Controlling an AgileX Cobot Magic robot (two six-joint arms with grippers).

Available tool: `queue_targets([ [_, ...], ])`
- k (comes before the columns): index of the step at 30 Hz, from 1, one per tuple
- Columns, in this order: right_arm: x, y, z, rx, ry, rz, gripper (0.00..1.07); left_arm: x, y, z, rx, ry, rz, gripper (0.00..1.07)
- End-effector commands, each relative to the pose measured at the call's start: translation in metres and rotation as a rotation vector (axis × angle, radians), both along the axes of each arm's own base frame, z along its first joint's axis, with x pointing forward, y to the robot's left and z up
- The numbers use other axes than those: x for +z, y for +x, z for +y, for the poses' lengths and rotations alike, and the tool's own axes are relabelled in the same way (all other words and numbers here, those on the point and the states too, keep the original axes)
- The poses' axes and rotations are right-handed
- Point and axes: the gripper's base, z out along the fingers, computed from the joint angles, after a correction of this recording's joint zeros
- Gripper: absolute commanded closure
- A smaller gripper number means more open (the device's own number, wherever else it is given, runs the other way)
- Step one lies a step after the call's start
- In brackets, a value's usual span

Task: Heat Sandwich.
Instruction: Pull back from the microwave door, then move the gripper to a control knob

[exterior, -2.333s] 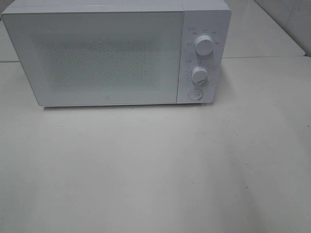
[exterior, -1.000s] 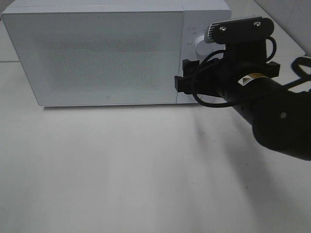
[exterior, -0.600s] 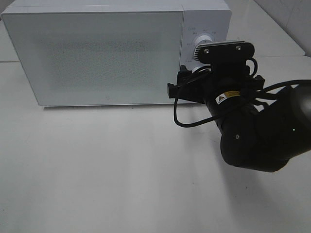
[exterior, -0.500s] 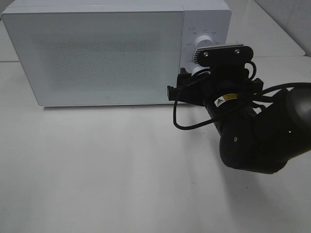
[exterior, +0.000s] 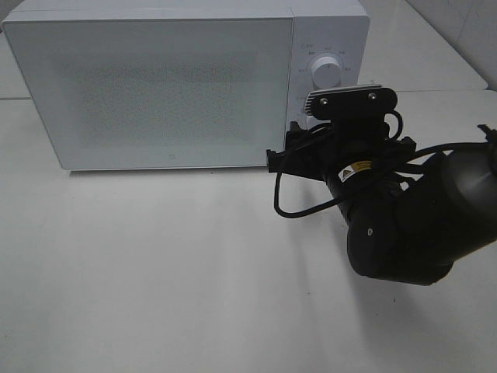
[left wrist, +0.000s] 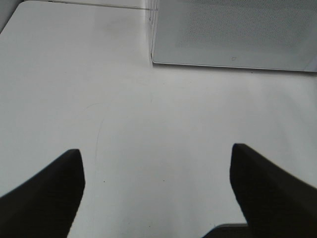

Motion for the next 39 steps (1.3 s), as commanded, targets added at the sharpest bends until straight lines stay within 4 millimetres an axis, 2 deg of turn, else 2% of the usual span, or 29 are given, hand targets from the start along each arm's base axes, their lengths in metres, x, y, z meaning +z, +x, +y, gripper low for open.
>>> queue_targets([
  [1,0.012,0.002,0.0,-0.015,0.003,-0.117,0.35,0.0,-0.003,0.0,-0.001,-0.005,-0.035,0.31],
  [7,0.012,0.006,-0.003,-0.006,-0.003,-0.122,0.35,0.0,-0.003,0.0,-0.001,-0.005,-0.035,0.31],
  [12,0.003,0.014,-0.008,0.004,-0.035,-0.123,0.35,0.0,-0.003,0.0,-0.001,-0.005,-0.035,0.31],
  [23,-0.014,0.029,0.004,0.001,-0.041,-0.123,0.35,0.0,-0.003,0.0,-0.001,-0.005,-0.035,0.31],
  [31,-0.014,0.047,-0.008,-0.058,-0.002,-0.138,0.35,0.0,-0.003,0.0,-0.001,-0.005,-0.035,0.31],
  [39,-0.013,0.047,-0.007,-0.049,0.004,-0.147,0.35,0.0,-0.003,0.0,-0.001,-0.005,-0.035,0.31],
])
